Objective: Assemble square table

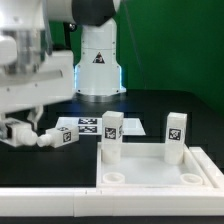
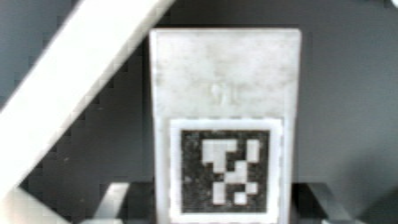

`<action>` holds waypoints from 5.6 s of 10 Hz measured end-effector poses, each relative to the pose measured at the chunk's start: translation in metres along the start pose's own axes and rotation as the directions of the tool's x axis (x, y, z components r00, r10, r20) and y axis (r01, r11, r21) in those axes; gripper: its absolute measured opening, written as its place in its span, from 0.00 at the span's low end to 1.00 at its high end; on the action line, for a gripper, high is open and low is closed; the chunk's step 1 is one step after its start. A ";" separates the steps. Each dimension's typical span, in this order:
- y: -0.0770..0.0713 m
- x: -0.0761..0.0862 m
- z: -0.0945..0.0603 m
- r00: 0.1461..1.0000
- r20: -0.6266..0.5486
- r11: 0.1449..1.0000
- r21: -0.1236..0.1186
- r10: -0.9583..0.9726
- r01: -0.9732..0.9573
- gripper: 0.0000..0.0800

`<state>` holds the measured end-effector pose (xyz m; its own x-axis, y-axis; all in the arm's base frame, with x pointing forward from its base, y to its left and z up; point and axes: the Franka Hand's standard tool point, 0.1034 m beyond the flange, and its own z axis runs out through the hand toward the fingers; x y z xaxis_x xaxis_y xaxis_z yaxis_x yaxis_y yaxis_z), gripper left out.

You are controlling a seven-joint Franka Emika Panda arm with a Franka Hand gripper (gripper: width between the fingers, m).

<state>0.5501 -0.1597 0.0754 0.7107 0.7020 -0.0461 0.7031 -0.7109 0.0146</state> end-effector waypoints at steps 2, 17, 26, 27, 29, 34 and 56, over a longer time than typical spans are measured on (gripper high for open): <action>-0.003 -0.001 0.006 0.990 0.010 0.990 0.008 -0.139 0.139 0.36; -0.054 -0.088 0.007 -0.114 -0.126 -0.123 0.068 -0.986 0.990 0.36; -0.090 -0.119 0.062 -0.238 -0.263 -0.276 0.118 -0.935 0.954 0.36; -0.088 -0.125 0.064 -0.225 -0.266 -0.264 0.121 -0.937 0.957 0.36; -0.089 -0.127 0.065 -0.215 -0.268 -0.256 0.124 -0.939 0.959 0.36; -0.077 -0.128 0.049 -0.171 -0.229 -0.204 0.129 -0.958 0.971 0.79; -0.059 -0.061 0.019 0.747 0.213 0.756 0.053 0.630 -0.653 0.81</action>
Offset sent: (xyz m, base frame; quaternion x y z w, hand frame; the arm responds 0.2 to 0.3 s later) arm -0.0217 0.0228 0.0149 0.0475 0.0517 -0.3367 0.9390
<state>0.4650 -0.1616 0.0585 0.9690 0.0672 -0.2380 0.0663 -0.9977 -0.0117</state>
